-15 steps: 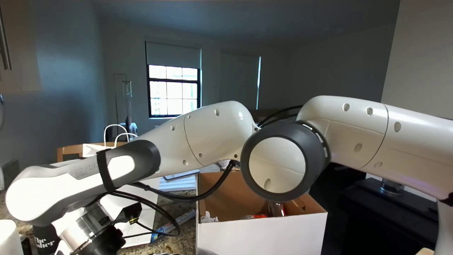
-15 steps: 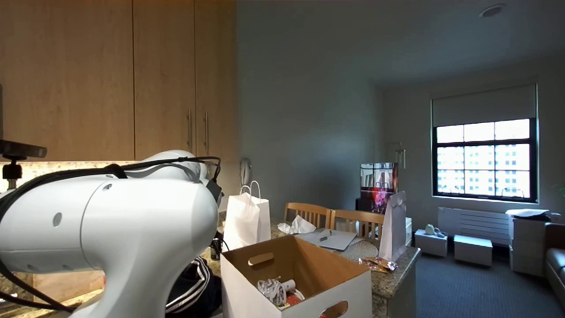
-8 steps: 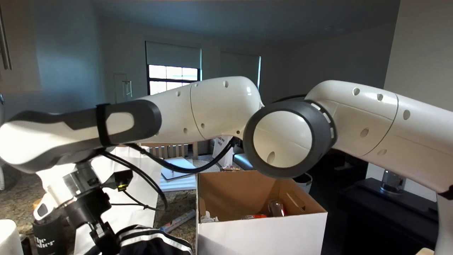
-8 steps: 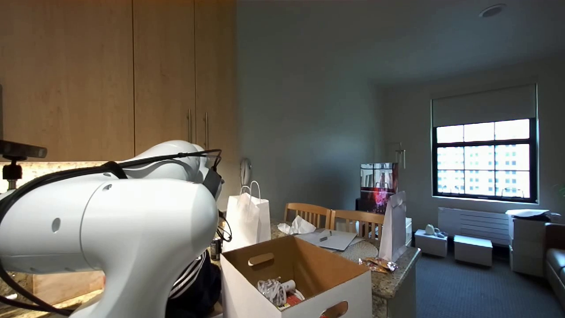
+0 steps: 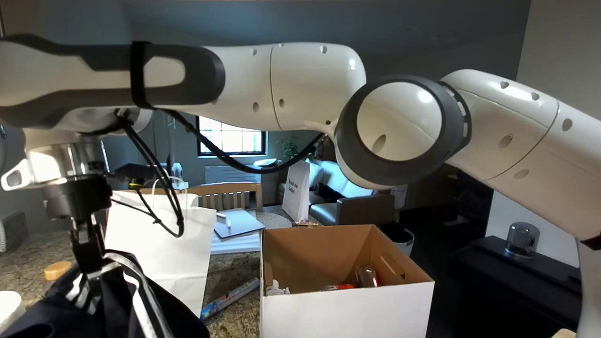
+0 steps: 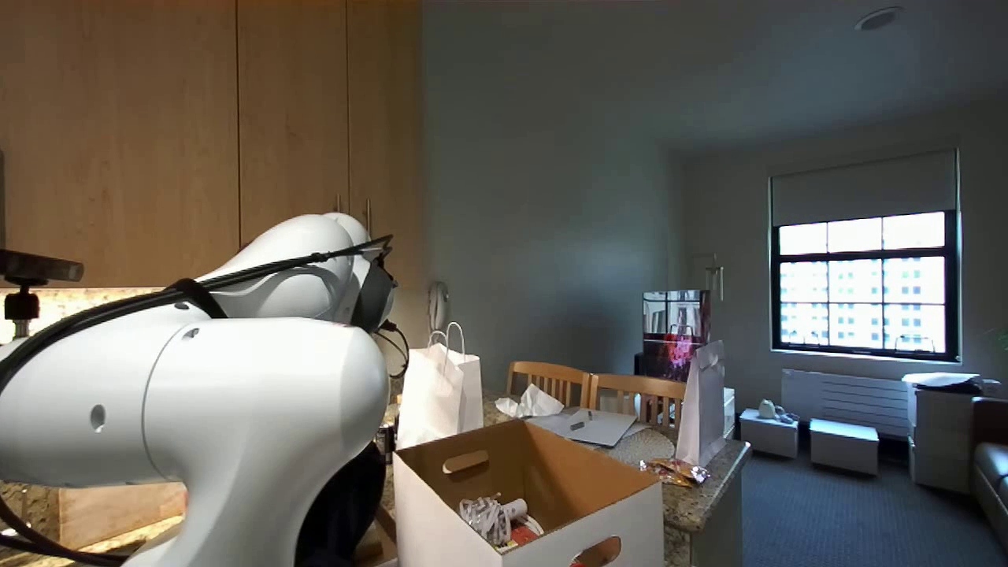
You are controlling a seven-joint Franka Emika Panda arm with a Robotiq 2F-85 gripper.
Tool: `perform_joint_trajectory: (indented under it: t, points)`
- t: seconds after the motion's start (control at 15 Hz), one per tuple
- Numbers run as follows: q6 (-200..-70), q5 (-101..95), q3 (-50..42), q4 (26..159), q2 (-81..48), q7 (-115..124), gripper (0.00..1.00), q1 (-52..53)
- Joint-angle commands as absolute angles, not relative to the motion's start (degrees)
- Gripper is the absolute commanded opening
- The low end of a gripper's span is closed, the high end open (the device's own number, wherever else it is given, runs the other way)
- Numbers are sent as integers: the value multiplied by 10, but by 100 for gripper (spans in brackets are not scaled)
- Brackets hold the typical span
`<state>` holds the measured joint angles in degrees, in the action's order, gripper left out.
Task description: Put the black jersey in the box
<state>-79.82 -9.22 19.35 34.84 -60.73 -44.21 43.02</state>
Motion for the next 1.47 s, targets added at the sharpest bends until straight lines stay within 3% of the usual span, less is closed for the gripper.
perform_joint_trajectory:
  t: [0.0, 0.8, 1.4]
  points:
    - [-836, -101, 185, 400, -538, -389, 5, 425]
    - [-948, -101, 144, 418, -425, -96, 5, 433]
    - [-940, -95, 109, 507, -284, 167, 6, 430]
